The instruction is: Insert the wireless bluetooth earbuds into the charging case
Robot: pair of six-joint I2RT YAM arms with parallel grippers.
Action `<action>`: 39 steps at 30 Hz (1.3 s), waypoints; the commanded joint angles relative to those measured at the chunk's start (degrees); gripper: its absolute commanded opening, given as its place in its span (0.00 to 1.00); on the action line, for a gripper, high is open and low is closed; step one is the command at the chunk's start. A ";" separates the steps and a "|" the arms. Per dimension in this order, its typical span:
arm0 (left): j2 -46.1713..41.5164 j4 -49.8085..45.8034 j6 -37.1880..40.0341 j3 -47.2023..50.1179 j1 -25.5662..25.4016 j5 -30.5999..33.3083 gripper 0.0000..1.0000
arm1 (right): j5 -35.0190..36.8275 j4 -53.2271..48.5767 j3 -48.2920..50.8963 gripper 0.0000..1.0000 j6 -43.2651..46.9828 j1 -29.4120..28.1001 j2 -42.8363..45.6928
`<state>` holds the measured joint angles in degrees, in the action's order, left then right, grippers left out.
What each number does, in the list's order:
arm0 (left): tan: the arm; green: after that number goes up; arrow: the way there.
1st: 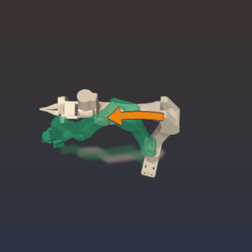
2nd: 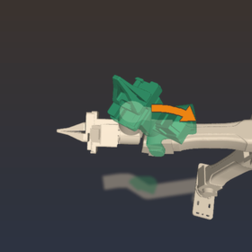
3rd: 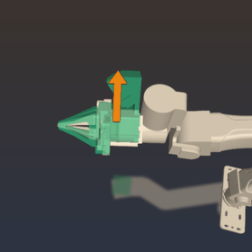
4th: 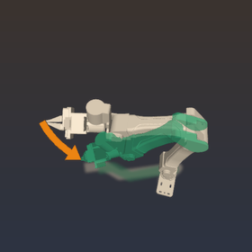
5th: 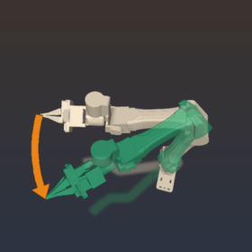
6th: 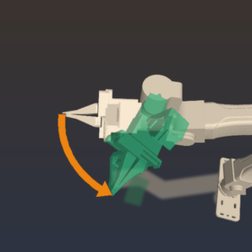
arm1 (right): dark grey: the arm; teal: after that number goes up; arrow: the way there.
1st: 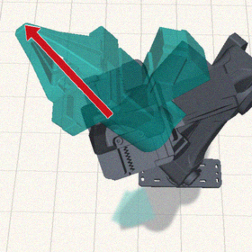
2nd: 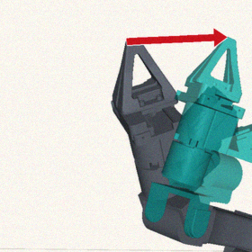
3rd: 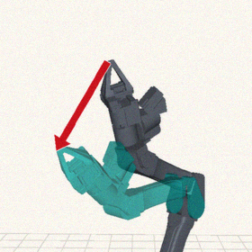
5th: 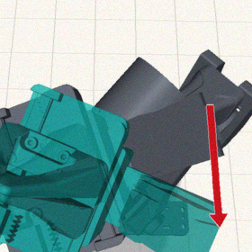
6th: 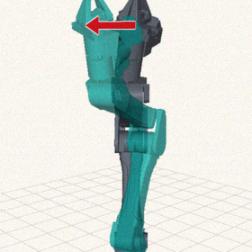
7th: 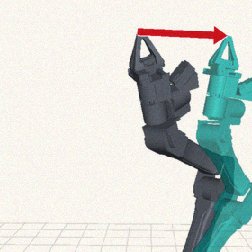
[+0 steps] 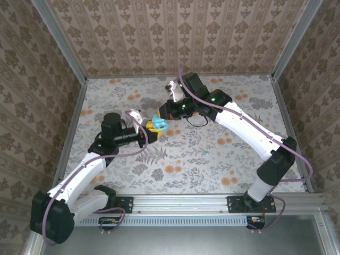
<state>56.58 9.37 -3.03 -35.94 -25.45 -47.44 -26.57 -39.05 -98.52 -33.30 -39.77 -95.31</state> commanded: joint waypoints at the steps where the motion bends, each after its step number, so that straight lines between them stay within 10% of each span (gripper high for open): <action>1: 0.33 5.59 -1.46 0.34 -0.28 -1.45 0.10 | 1.69 0.49 1.53 0.11 -1.34 0.39 1.22; 39: 1.17 13.12 -7.08 2.02 0.76 -1.33 0.09 | 9.34 14.86 13.27 0.12 -9.94 -5.52 8.73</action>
<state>58.87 20.23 -9.45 -34.46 -25.04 -47.83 -18.76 -25.45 -85.67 -42.46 -44.97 -86.61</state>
